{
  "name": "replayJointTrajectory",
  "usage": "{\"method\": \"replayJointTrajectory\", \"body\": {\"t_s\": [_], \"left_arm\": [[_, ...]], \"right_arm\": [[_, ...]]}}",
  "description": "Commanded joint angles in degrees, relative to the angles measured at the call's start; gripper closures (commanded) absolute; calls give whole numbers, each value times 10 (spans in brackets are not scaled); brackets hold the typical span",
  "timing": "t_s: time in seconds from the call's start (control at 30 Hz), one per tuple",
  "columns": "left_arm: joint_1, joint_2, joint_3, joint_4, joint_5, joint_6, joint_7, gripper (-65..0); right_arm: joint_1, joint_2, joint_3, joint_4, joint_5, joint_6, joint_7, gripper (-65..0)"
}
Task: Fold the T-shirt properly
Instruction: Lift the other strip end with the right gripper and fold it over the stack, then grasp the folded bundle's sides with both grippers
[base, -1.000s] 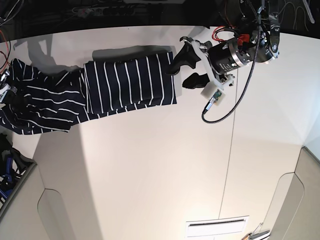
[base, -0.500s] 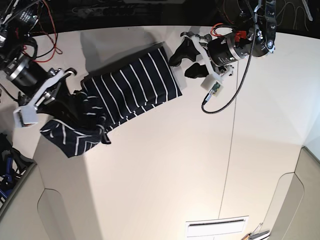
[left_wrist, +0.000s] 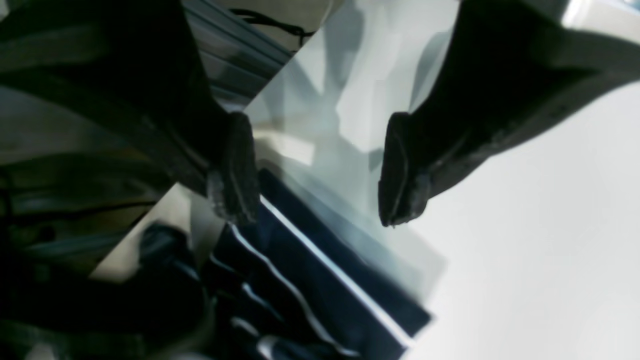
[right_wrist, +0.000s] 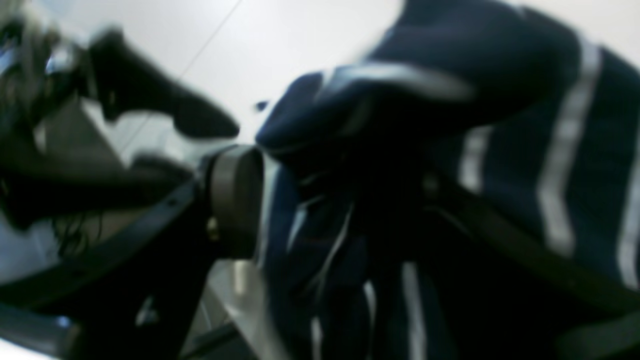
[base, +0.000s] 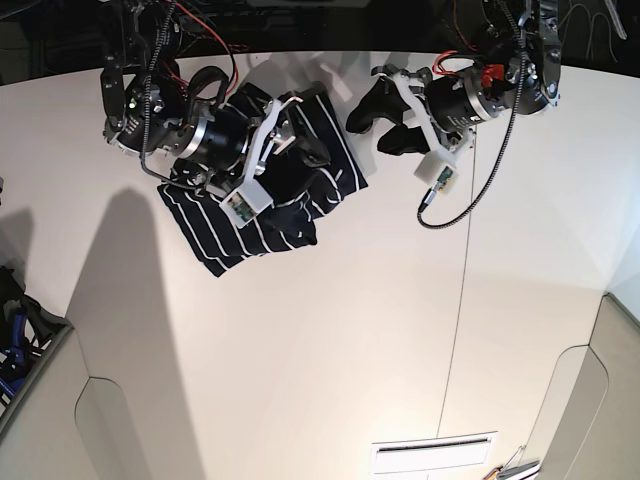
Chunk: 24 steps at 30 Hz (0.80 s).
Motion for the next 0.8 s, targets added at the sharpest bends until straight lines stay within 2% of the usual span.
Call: {"method": "replayJointTrajectory", "body": {"t_s": [0.0,0.07,0.2,0.33,0.5,0.57,0.67,0.77], "left_arm": [[-1,-2,-16,9,-22,-3,-2,-405],[-1,-2,-49,9,-47,-7,2,-405],[7,-2,-118,9,-98,-50,7,-405],[8,-2,-164,9,-162,-50,35,-405],[10,-2,-176,9,-215,-50,45,-403],[10,-2,-176,9,-235,-50,47,-371],[15,-2,-176,12,-275,-50,66,-262],[15,-2,-176,19,-292,-50,77,-175]], "right_arm": [[6,0,-14,8,12,0,18,-373],[8,0,-39,9,12,0,18,-373],[9,-1,-75,9,12,0,35,-373],[21,-1,-96,9,12,0,52,-373],[50,0,-97,9,0,0,52,-373],[66,0,-94,9,-17,0,52,-373],[85,0,-76,9,-26,-11,52,-349],[97,0,-46,9,-26,-11,52,-193]]}}
